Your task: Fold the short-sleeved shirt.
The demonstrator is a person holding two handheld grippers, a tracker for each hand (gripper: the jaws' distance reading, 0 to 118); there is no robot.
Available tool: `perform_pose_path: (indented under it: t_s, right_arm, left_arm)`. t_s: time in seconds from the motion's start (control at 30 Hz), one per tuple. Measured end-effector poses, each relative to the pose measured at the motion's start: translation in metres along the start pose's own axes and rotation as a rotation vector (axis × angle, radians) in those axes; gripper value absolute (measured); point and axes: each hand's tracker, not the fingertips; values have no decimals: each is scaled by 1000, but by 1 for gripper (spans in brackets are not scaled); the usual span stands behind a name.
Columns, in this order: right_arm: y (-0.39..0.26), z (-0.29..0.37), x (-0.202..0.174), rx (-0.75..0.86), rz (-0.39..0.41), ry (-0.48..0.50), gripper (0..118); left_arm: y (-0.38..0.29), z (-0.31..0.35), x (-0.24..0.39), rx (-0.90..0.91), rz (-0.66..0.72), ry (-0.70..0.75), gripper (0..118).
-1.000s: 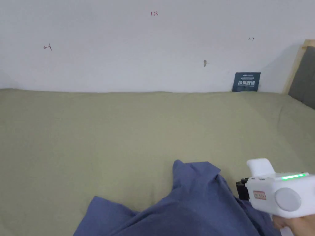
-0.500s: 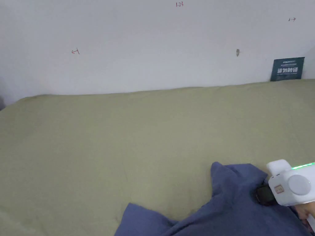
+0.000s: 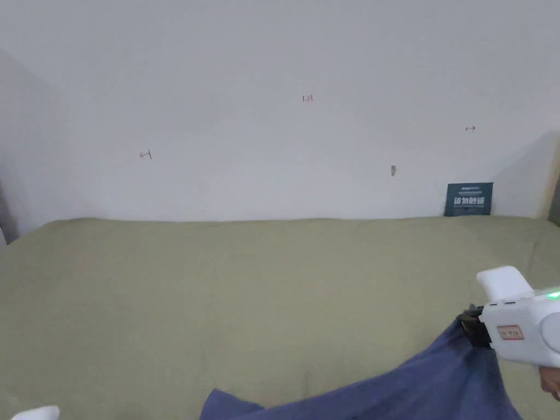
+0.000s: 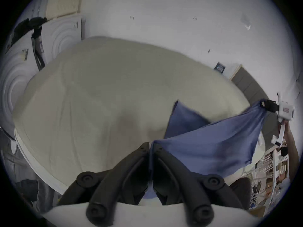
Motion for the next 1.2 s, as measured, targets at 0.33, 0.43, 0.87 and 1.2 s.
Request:
perform_pose_path:
  t_s: [0.33,0.43,0.87,1.2]
  right_arm:
    - [80,177,33,310,-73,-107,1]
    - [101,202,40,383,-74,-169,1]
    - [189,197,70,428,-149,-187,1]
    - [261,129,83,410,-92,-236,1]
  left_arm:
    - [140,104,93,281,-181,46,4]
    - [173,131,121,346,-187,57,4]
    - [279,156,165,425,-179,160,4]
    - [343,113,176,450,-178,213,4]
